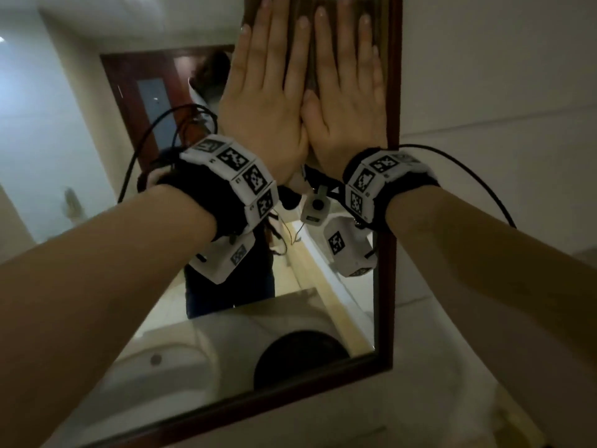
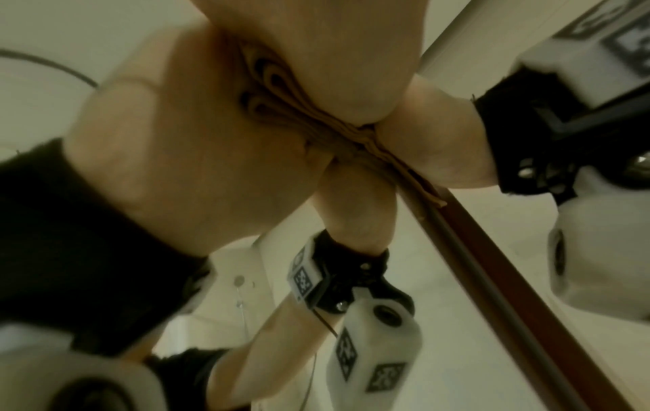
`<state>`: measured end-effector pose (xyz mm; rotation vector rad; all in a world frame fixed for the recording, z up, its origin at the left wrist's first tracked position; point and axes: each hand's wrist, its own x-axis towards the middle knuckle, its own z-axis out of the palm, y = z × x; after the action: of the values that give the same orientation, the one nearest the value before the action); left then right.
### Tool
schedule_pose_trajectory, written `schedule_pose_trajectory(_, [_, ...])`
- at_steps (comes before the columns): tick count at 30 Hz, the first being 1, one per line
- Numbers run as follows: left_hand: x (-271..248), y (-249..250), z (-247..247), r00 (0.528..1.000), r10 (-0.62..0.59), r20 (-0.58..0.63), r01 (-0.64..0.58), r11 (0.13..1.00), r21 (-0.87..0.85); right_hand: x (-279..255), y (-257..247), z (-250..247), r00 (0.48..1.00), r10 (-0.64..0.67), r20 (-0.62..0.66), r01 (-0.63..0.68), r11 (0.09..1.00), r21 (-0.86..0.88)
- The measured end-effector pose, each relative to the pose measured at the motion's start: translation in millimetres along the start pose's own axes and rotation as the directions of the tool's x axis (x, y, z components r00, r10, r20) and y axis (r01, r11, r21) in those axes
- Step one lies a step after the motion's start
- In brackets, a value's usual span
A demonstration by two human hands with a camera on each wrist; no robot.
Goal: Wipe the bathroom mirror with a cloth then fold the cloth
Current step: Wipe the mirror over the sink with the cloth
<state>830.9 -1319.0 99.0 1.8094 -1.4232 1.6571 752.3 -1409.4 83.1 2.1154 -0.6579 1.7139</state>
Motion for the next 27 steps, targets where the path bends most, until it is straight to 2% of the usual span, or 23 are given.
schedule_pose_trajectory(4, [-70.2,27.8,14.3,0.994,0.029,0.104,-0.023,0.998,-0.057,-81.4,-2.0,14.6,0.999,0.011,0.043,-0.011,1.000,-0.002])
schedule_pose_trajectory(9, [-168.7,61.2,42.3,0.966,0.117,0.231,-0.117,0.993,-0.013,-190.8,7.6,29.9,0.973,-0.019,0.231,0.013,1.000,0.028])
schedule_pose_trajectory(15, [-262.5,96.1,68.9,0.961,0.135,0.243,-0.114,0.988,-0.100,-296.2,6.0,41.2,0.941,0.020,0.339,-0.046,0.997,0.067])
schedule_pose_trajectory(23, [-354.6,120.2,84.5,0.918,0.177,0.354,-0.124,0.978,-0.166,-398.2,-3.5,48.9,0.874,0.084,0.479,-0.122,0.991,0.048])
schedule_pose_trajectory(27, [-372.3,120.7,83.8,0.907,0.185,0.377,-0.092,0.964,-0.251,-415.7,-14.4,51.3,0.860,0.126,0.494,-0.170,0.984,0.045])
